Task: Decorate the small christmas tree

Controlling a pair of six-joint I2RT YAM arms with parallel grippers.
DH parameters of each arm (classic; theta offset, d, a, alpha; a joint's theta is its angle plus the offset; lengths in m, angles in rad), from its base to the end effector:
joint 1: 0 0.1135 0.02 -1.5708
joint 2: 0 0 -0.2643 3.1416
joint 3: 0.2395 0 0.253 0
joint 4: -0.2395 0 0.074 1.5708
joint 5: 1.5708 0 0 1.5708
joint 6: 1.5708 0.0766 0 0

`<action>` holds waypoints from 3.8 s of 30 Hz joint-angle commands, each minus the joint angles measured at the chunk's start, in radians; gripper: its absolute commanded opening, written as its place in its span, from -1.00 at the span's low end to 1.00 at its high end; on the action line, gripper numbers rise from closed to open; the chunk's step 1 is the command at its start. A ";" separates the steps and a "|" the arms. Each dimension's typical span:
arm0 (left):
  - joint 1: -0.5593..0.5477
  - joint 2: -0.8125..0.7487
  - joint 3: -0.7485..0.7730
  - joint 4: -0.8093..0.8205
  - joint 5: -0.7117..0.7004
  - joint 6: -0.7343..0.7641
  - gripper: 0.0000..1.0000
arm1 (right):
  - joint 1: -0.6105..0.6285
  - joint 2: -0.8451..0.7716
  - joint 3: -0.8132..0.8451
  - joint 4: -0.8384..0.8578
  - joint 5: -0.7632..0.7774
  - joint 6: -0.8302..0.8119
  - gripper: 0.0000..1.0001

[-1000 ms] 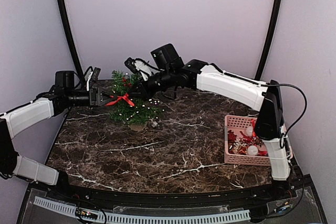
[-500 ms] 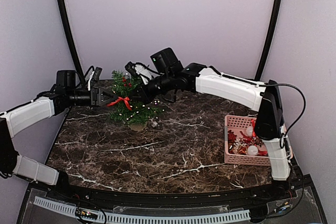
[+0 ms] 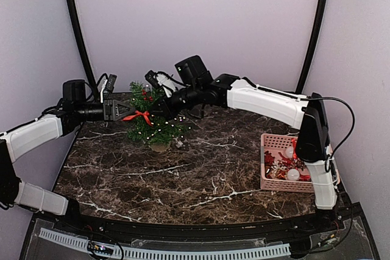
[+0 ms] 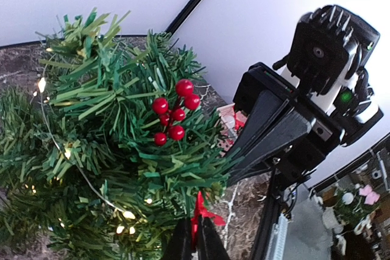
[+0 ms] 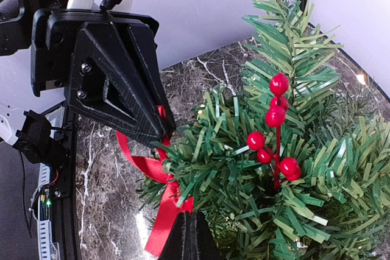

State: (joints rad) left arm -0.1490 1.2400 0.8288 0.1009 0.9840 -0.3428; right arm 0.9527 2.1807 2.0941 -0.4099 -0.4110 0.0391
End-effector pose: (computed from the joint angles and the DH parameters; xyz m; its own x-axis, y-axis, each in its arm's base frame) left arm 0.2816 -0.1068 0.2847 -0.5756 -0.1018 -0.8114 0.7145 0.4201 -0.5595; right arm 0.2928 0.4645 0.3000 -0.3130 -0.3783 -0.8711 -0.9392 0.2599 0.2245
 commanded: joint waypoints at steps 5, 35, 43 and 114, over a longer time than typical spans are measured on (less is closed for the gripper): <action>-0.001 -0.041 -0.010 0.020 -0.019 0.025 -1.00 | -0.004 -0.058 -0.042 0.073 -0.014 0.019 -1.00; -0.003 -0.025 -0.066 0.055 -0.171 0.134 -1.00 | -0.005 -0.087 -0.141 0.186 0.025 0.056 -1.00; -0.005 -0.001 -0.066 0.067 -0.170 0.130 -1.00 | -0.015 -0.096 -0.169 0.225 0.057 0.079 -1.00; 0.020 -0.380 -0.400 0.082 -0.570 -0.247 0.73 | -0.705 -1.030 -1.275 -0.044 0.624 0.559 0.36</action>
State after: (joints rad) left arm -0.1333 0.8974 0.4244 0.1722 0.4046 -0.5629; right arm 0.3359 1.2274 0.8867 -0.4229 0.1921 0.5671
